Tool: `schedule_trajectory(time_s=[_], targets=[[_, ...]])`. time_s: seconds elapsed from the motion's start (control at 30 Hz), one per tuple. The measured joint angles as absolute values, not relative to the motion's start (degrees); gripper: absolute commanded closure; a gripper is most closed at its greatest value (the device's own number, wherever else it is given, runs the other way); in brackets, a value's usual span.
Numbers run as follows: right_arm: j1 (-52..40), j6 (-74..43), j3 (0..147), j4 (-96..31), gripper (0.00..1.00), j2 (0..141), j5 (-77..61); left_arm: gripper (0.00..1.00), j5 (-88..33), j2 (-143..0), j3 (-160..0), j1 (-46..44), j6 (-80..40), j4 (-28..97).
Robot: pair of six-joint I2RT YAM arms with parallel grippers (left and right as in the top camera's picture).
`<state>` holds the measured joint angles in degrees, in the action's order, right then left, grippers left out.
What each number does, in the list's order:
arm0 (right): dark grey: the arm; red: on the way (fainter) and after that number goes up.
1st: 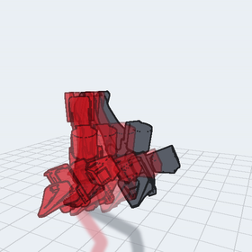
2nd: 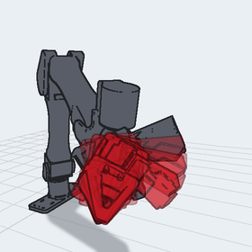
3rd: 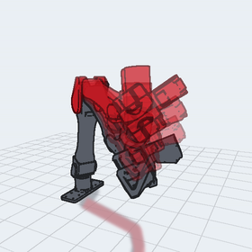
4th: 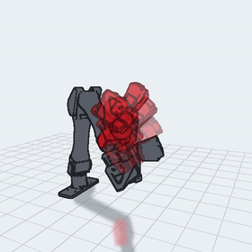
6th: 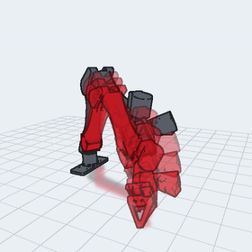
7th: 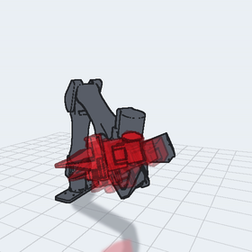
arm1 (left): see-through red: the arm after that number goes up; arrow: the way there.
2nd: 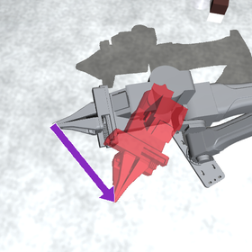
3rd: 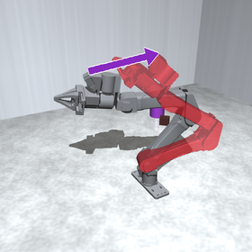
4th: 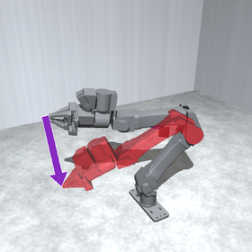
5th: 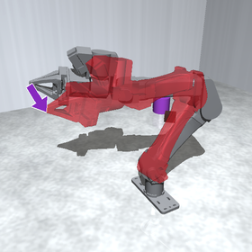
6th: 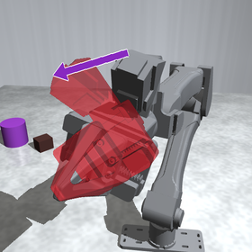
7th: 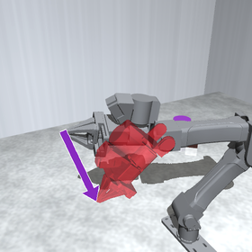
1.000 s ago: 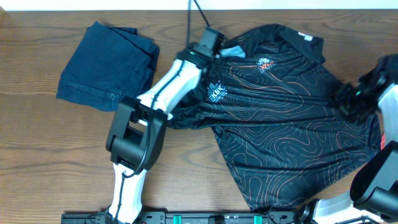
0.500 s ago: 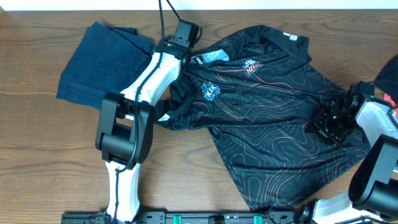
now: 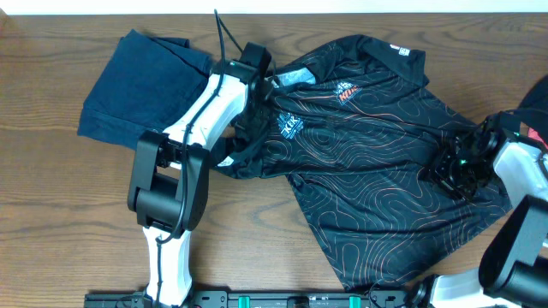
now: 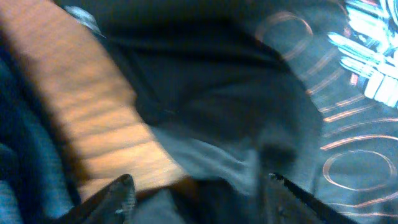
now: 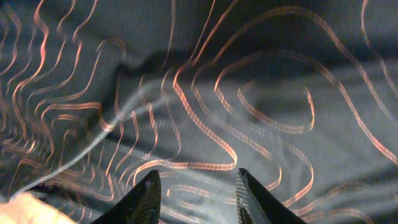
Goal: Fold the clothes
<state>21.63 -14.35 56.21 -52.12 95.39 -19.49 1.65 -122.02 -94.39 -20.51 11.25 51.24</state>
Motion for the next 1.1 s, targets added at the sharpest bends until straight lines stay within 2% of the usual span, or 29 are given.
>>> schedule_trajectory(time_s=[0.13, 0.17, 0.27, 0.47, 0.73, 0.9, 1.0, 1.03, 1.1], targets=[[21.63, -14.28, 56.21, -55.99, 0.59, 93.8, -19.49, 0.9, -2.07, -122.02, -89.62, -20.51, 10.26, 51.48], [21.63, -14.61, 56.12, -56.45, 0.59, 93.8, -19.18, 0.94, -2.52, -122.02, -88.68, -20.51, 10.28, 51.59], [21.63, -16.6, 54.89, -55.86, 0.67, 93.78, -16.91, 0.94, -2.13, -122.02, -87.2, -20.51, 9.63, 52.49], [21.63, -25.04, 46.3, -48.93, 0.84, 93.78, -9.21, 0.94, 6.46, -121.84, -87.29, -18.68, 4.58, 55.31], [28.16, -32.71, 44.8, -43.38, 0.92, 91.85, -2.5, 0.94, 10.09, -115.15, -87.42, -11.97, 1.41, 57.93], [36.49, -33.69, 47.86, -42.46, 0.87, 93.08, 2.22, 0.94, 10.96, -111.04, -87.88, -10.2, 0.32, 60.01], [39.38, -32.77, 52.93, -42.92, 0.74, 93.3, 2.2, 0.93, 10.9, -110.63, -87.96, -10.2, -0.14, 60.66], [39.7, -32.36, 54.63, -43.68, 0.69, 93.3, 1.52, 0.91, 10.87, -110.63, -87.96, -10.24, -0.21, 61.19], [39.9, -30.3, 59.2, -46.26, 0.65, 93.3, -0.56, 0.84, 10.68, -110.63, -87.96, -10.24, -0.38, 62.65]])
